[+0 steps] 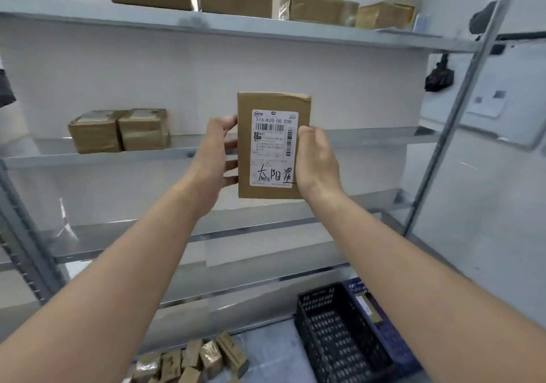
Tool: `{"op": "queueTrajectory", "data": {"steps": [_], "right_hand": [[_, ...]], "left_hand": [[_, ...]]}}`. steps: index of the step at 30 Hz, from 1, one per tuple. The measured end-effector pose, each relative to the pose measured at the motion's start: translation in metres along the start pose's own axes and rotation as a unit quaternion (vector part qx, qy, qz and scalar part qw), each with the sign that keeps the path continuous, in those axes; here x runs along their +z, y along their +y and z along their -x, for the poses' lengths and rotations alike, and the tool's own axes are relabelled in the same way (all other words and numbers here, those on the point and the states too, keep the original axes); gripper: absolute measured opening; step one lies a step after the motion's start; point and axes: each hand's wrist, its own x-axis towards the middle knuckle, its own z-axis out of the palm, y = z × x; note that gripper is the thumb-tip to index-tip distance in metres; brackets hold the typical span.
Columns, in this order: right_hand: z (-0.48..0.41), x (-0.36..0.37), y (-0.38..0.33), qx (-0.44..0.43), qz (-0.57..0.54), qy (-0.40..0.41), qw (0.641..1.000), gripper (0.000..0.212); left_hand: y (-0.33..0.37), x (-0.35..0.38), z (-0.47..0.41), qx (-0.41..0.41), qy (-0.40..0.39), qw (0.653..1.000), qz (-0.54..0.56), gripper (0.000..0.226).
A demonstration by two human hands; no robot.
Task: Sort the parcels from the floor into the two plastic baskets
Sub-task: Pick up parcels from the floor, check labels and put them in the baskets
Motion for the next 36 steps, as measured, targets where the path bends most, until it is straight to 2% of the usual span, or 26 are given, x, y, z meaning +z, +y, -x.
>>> {"op": "queueTrajectory", "data": {"steps": [7, 11, 23, 27, 30, 36], "right_hand": [[-0.002, -0.111, 0.031, 0.017, 0.056, 0.069, 0.996, 0.039], [-0.01, -0.176, 0.062, 0.032, 0.08, 0.109, 0.99, 0.044], [-0.085, -0.397, 0.156, 0.063, 0.099, 0.109, 0.987, 0.038], [-0.115, -0.441, 0.19, 0.09, 0.096, 0.101, 0.986, 0.042], [-0.144, -0.462, 0.216, 0.112, 0.082, 0.1, 0.985, 0.032], [-0.22, -0.473, 0.291, 0.146, 0.076, 0.087, 0.983, 0.027]], "left_hand": [[-0.021, 0.107, 0.009, -0.027, -0.078, 0.997, 0.004, 0.047], [-0.04, 0.183, 0.018, -0.034, -0.108, 0.994, 0.007, 0.037], [-0.102, 0.426, 0.023, -0.07, -0.109, 0.991, 0.022, 0.037], [-0.126, 0.485, 0.005, -0.098, -0.122, 0.988, 0.018, 0.034], [-0.147, 0.516, -0.019, -0.109, -0.13, 0.985, 0.014, 0.033], [-0.207, 0.571, -0.1, -0.129, -0.143, 0.981, -0.004, 0.033]]}}
